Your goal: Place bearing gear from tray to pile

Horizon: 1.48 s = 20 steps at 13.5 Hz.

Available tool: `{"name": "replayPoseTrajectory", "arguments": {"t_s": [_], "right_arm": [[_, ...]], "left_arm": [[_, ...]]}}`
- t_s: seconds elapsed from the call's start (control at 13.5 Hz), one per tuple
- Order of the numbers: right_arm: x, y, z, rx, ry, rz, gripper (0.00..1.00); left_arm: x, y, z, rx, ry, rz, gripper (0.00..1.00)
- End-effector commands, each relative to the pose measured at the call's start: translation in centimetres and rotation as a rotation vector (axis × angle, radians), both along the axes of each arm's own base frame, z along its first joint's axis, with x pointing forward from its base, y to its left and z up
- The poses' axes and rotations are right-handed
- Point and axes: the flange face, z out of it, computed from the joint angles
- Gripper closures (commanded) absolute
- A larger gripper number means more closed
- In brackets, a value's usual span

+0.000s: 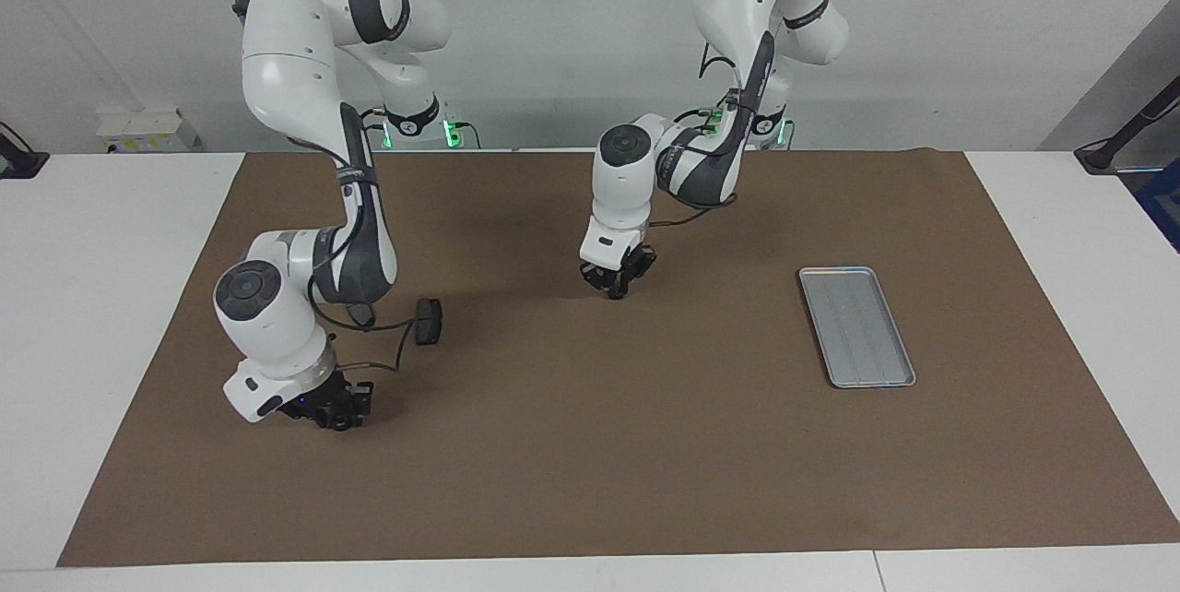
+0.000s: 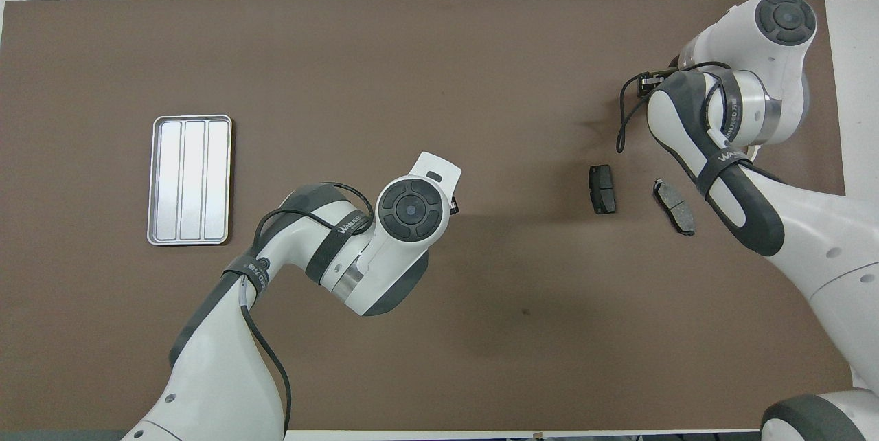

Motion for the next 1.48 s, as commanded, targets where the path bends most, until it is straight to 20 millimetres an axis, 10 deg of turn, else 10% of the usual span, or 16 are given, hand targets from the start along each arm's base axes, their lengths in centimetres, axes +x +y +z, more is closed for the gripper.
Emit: {"name": "replayPoseTrajectory", "arguments": {"t_s": [0.0,0.07,0.15,0.22,0.37,0.52,0.74,0.96,1.19,1.41], "right_arm": [[-1.4,2.1,5.5,-0.026,0.024,0.059,0.0],[-1.9,3.0,7.5,-0.042,0.031,0.074,0.0],[-2.6,4.1,9.5,-0.043,0.042,0.084,0.0],[-3.4,4.9,11.2,-0.038,0.06,0.075,0.0],[-5.3,7.1,14.3,-0.032,0.097,-0.025,0.0],[-7.4,10.8,17.0,-0.037,0.108,-0.094,0.0],[-10.1,17.8,18.8,-0.039,0.101,-0.255,0.0],[-13.9,27.0,17.0,0.067,0.106,-0.523,0.0],[-17.4,36.7,12.8,0.112,0.065,-0.633,0.0],[-20.5,40.7,8.8,0.113,0.045,-0.609,0.0]], "left_arm": [[-0.7,0.2,-0.5,0.012,-0.021,0.0,1.0],[-0.7,0.2,-0.5,0.013,-0.02,0.0,1.0],[-0.5,0.1,-0.3,0.009,-0.025,0.0,0.39],[-0.3,0.1,-0.1,0.014,-0.021,0.001,0.0],[0.6,-0.2,2.3,0.034,-0.005,0.015,0.0],[2.6,0.9,9.8,0.053,-0.005,0.042,0.0],[6.7,9.4,18.2,0.044,-0.041,0.077,0.0],[8.8,21.9,24.4,0.064,-0.024,-0.007,0.0],[9.3,32.9,27.7,0.075,-0.015,-0.092,0.0],[9.2,38.4,28.9,0.067,-0.02,-0.107,0.0]]}}
